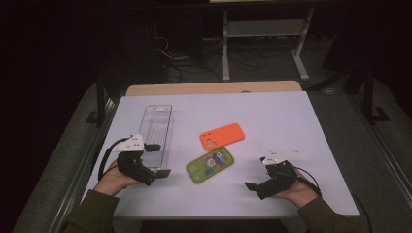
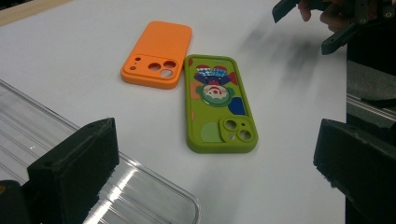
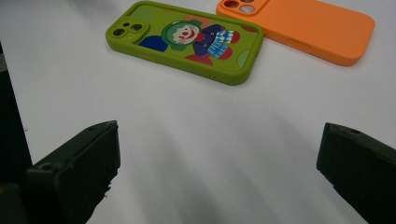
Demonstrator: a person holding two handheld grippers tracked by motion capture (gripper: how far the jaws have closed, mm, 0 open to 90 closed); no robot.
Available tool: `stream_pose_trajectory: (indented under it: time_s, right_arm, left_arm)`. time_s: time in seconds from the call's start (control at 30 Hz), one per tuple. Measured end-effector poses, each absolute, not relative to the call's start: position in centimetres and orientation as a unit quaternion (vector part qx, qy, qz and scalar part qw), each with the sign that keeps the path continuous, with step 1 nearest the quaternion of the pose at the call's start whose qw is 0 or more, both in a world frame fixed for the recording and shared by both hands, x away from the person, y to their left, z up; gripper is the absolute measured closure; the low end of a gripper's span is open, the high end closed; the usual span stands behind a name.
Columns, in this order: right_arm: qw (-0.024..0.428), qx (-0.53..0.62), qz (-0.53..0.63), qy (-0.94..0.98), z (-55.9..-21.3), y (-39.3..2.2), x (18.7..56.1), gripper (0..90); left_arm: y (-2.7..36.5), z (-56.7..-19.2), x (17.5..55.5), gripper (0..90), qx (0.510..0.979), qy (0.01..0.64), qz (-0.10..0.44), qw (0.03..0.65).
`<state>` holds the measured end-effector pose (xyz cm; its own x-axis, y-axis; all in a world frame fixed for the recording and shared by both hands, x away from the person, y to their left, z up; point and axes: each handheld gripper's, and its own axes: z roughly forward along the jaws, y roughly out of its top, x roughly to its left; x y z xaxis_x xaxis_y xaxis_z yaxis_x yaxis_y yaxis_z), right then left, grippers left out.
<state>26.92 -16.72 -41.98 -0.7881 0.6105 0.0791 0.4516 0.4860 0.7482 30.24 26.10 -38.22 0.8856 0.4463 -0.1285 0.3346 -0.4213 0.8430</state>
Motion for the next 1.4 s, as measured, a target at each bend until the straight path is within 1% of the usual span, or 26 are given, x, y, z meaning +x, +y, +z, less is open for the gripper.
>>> stream_pose_trajectory:
  time_s: [0.73,1.23,1.4]
  right_arm:
    - [0.095,0.316,0.403,0.854,-42.0,-16.8,27.1,0.0]
    - [0.094,0.318,0.406,0.852,-42.0,-16.9,27.2,0.0]
    - [0.094,0.319,0.407,0.851,-41.9,-16.9,27.2,0.0]
  left_arm:
    - [25.4,-38.1,30.6,0.0,0.846,0.229,0.052,0.479]
    - [24.2,-37.1,31.9,0.3,0.84,0.234,0.046,0.487]
    - [23.7,-36.8,32.3,0.3,0.845,0.229,0.049,0.481]
